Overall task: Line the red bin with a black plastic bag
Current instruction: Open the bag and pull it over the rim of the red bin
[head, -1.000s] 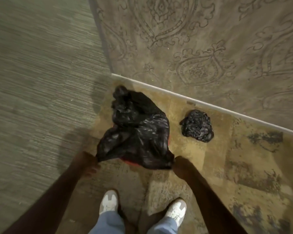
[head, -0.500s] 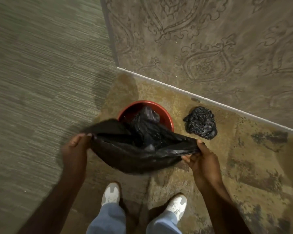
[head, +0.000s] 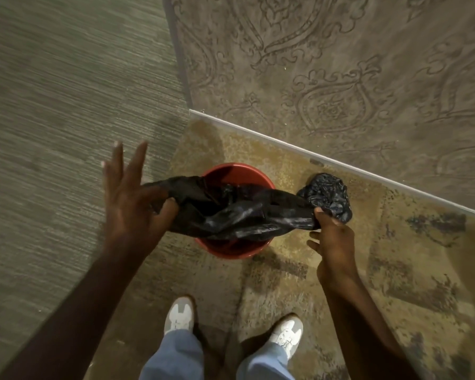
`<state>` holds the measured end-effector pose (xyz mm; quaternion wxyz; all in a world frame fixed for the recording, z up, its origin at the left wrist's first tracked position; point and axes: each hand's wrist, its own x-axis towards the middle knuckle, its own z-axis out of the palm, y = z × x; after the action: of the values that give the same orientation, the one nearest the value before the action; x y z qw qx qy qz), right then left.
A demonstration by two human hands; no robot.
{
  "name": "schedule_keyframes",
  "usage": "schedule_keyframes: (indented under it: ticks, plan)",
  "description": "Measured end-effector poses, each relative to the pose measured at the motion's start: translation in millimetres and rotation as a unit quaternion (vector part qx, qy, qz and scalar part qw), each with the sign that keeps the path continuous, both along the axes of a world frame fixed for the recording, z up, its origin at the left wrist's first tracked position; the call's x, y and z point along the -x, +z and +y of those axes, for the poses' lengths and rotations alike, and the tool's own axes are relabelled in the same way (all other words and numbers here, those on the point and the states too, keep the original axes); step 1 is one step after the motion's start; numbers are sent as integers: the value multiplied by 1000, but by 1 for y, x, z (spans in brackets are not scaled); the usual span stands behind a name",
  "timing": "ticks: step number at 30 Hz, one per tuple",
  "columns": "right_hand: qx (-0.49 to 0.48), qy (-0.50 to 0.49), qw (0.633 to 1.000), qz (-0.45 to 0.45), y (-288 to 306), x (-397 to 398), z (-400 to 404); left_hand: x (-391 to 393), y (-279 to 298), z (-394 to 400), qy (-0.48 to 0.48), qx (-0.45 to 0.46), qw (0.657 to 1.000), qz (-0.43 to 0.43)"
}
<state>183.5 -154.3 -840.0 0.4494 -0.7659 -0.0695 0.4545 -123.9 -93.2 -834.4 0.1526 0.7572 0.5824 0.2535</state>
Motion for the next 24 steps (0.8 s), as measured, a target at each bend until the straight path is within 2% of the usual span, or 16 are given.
schedule_keyframes:
  ticks: [3,5,7,9,12,14,17,19,21,24]
  plan:
    - [17,-65,996,53,-7,-18,4,-9,5,12,-83,65,987,-118]
    - [2,-91,991,97,-10,-27,7,-17,5,15,-62,126,971,-193]
    - [-24,-95,989,115,-14,-30,10,-26,1,17,-27,174,959,-221]
    - [-46,-107,986,116,-23,-31,14,-31,-8,24,4,244,932,-267]
    - [-42,-111,989,85,-44,-27,24,-35,-28,34,113,327,866,-360]
    - [-14,-115,992,57,-61,-16,34,-32,-45,38,207,381,803,-408]
    - [21,-117,993,-4,-92,-6,51,-24,-70,40,293,438,724,-444]
    - [34,-62,995,-74,-112,-7,65,-23,-86,44,335,461,692,-443]
    - [43,-32,991,-122,-131,-10,76,-26,-101,52,356,470,676,-442]
    - [32,-29,991,-126,-156,-18,97,-35,-126,76,393,450,660,-456]
